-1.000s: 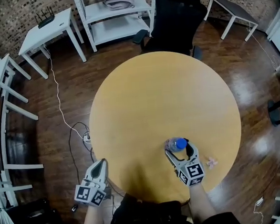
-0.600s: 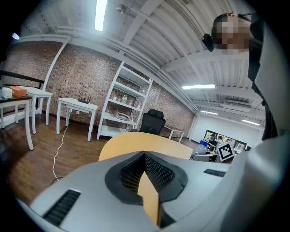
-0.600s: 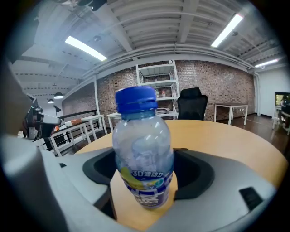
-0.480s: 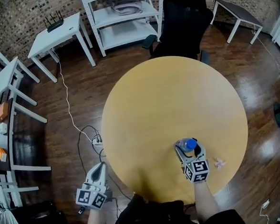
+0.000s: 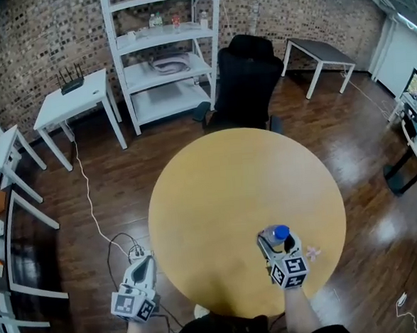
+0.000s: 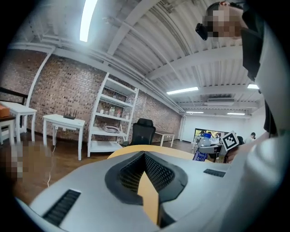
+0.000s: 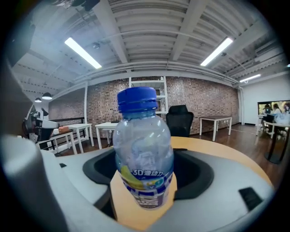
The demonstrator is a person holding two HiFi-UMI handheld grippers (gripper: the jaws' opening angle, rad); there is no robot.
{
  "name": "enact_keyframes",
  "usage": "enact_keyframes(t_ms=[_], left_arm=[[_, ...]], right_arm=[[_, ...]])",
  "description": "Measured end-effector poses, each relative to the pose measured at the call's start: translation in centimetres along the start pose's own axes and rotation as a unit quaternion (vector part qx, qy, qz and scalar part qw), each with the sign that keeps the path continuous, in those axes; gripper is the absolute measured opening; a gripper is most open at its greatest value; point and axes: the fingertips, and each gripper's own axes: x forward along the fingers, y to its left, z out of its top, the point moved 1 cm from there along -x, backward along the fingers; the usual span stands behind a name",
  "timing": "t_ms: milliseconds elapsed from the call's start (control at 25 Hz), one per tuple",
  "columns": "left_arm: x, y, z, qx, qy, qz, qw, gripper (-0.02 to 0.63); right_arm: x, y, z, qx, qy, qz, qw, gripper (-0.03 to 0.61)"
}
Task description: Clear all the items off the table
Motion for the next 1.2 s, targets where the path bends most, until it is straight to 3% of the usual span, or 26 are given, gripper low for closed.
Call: enact_keyframes(t_ms=[240,640,800,1040,1200], left_arm=[[2.6,-0.9,1.7,-0.024,-0.040,-0.071,0.9964,0.000],[4.6,-13.4,1.6,-0.064,-0.049,-0.201,0.9762,0.000],[4.7,-21.3,1.7,-0.091,-0.061,-0.268,0.9572,0.000],[2.4,-35.4,-0.5,-0.089,-0.035,-0.364,0.9267,0.000],[0.6,-44.2,-3.2,-0.089,0.006,-0.448,0.8895,0.000]], right_arm=[[-6.0,-0.3,1.6,0.029,-0.056,-0.062,0.996,0.373],[-21.2,-6.1,-0.9,0.042,-0.091,-0.174,0.980,0.371],[-29.8,-9.7,-2.7,0.045,-0.103,-0.240,0.964,0.371],[-44.5,-12.4,-7.0,0.042,-0.097,-0.329,0.938,0.371],[-53.7,-12.6,-10.4,0.066,-0.104,-0.412,0.903,0.371]])
